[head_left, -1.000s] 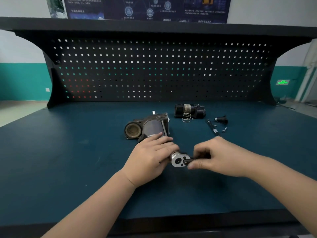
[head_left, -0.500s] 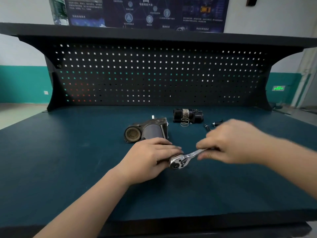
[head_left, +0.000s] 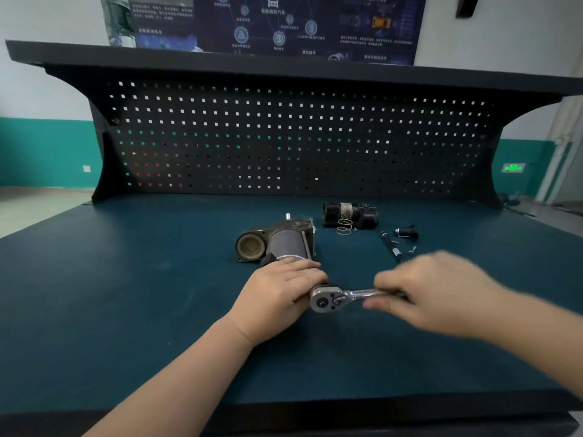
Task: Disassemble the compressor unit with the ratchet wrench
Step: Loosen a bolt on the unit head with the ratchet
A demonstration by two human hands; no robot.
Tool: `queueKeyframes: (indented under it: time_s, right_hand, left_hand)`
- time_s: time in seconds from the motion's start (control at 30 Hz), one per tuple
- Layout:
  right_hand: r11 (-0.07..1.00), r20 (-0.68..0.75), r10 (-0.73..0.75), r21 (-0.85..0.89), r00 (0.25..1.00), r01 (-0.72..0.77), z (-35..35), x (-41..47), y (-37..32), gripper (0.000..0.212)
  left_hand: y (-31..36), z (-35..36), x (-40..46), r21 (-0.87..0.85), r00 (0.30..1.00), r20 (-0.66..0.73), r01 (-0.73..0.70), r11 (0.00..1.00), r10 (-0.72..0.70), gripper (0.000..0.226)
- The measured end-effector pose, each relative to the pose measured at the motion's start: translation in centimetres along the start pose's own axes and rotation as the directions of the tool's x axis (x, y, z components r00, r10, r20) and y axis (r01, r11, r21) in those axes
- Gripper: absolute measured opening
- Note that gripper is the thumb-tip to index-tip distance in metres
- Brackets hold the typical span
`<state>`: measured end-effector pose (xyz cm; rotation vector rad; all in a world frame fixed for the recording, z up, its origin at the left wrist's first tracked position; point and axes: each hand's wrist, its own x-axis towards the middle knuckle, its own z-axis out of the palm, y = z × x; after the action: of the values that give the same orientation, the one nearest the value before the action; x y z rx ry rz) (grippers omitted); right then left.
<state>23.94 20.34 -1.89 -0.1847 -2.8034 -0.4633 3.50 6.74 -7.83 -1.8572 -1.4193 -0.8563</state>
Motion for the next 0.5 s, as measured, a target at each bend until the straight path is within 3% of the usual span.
queueKeyframes:
  time_s: [0.07, 0.13, 0.23, 0.33, 0.37, 0.43, 0.47, 0.5]
  right_hand:
    - [0.957, 0.044, -0.187, -0.215, 0.981, 0.192, -2.5, 1.9, 1.1, 0.074]
    - [0.9, 0.121, -0.283, -0.309, 0.951, 0.308, -4.4, 3.8, 1.3, 0.072]
    - [0.902, 0.122, -0.26, -0.324, 0.958, 0.286, -4.7, 4.7, 1.2, 0.074]
    - [1.0, 0.167, 0.017, 0.005, 0.986, -0.018, -2.3, 2.8, 1.3, 0.059]
    - [0.966, 0.22, 0.114, 0.202, 0.969, -0.159, -1.0, 1.9, 0.6, 0.05]
    - [0.812, 0.302, 0.193, 0.484, 0.934, -0.325, 1.4, 0.4, -1.0, 0.057]
    - [0.793, 0.306, 0.204, 0.505, 0.93, -0.341, 2.2, 0.0, -1.6, 0.063]
    - [0.838, 0.267, 0.207, 0.448, 0.941, -0.311, 2.3, -0.2, -1.9, 0.067]
  left_hand:
    - [0.0, 0.0, 0.0, 0.004, 1.0, 0.011, -0.006, 1.0, 0.006, 0.015]
    - [0.0, -0.1, -0.1, 0.006, 1.0, 0.011, -0.016, 1.0, 0.016, 0.02]
    - [-0.1, 0.0, -0.2, 0.039, 0.999, -0.007, -0.032, 0.999, 0.032, 0.016]
    - [-0.1, 0.2, -0.2, 0.044, 0.999, -0.033, 0.001, 0.999, 0.0, 0.013]
    - [-0.1, 0.2, -0.3, 0.037, 0.999, -0.033, 0.014, 0.999, -0.013, 0.012]
    - [-0.2, 0.3, -0.4, 0.026, 0.999, -0.031, 0.021, 0.999, -0.02, 0.01]
    - [-0.3, 0.2, -0.4, 0.019, 0.999, -0.032, 0.016, 1.0, -0.016, 0.01]
    - [-0.4, 0.2, -0.5, 0.008, 0.999, -0.031, 0.01, 1.0, -0.009, 0.011]
